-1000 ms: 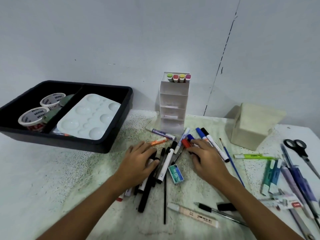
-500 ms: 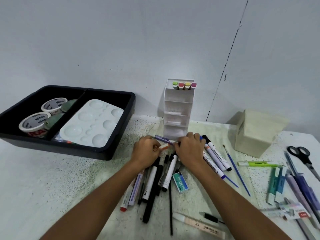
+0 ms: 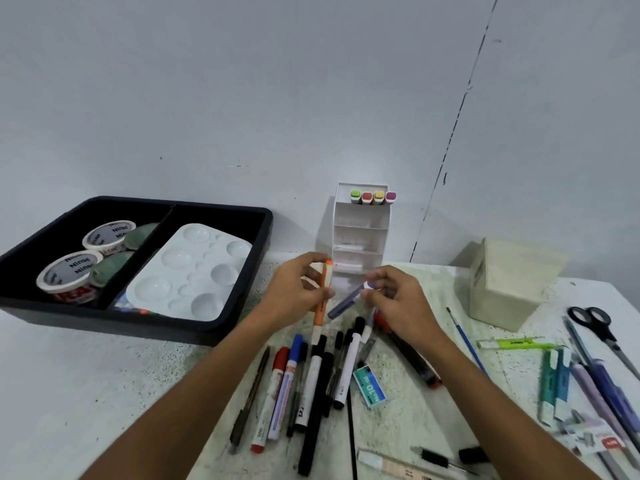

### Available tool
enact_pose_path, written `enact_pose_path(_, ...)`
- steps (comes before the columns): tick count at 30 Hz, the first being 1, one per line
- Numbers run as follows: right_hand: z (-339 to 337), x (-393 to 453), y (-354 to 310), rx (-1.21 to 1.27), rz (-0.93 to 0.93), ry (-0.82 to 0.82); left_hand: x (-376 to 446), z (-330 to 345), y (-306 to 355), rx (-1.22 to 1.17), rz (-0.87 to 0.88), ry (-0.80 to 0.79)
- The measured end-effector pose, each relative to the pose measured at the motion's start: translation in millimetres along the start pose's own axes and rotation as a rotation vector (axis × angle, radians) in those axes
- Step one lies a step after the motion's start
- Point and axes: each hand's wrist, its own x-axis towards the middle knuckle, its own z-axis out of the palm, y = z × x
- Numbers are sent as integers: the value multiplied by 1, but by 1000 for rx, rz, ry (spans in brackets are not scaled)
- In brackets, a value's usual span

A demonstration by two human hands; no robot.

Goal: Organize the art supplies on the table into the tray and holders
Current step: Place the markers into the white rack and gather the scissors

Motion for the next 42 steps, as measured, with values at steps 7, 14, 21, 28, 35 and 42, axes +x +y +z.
enact_pose_path(7,-28,-2,-49,234,-119,86,-1,-10,49,-166,135,-2)
enact_pose_path(14,-53,-5,-87,245,-315,225,2,-16,95,-260,364,112)
enact_pose_path(21,-58,-3,-96,231,-451,344,5,-9,109,-15,706,356)
enact_pose_path(28,-54,7,-82,-4,-485,339,21,3,92,284,854,464)
enact_pose_path(35,-46,22,-69,-207,-487,218,36,18,69,372,827,369)
enact_pose_path(42,-38,42,-54,-296,-387,180,41,32,60,274,696,282)
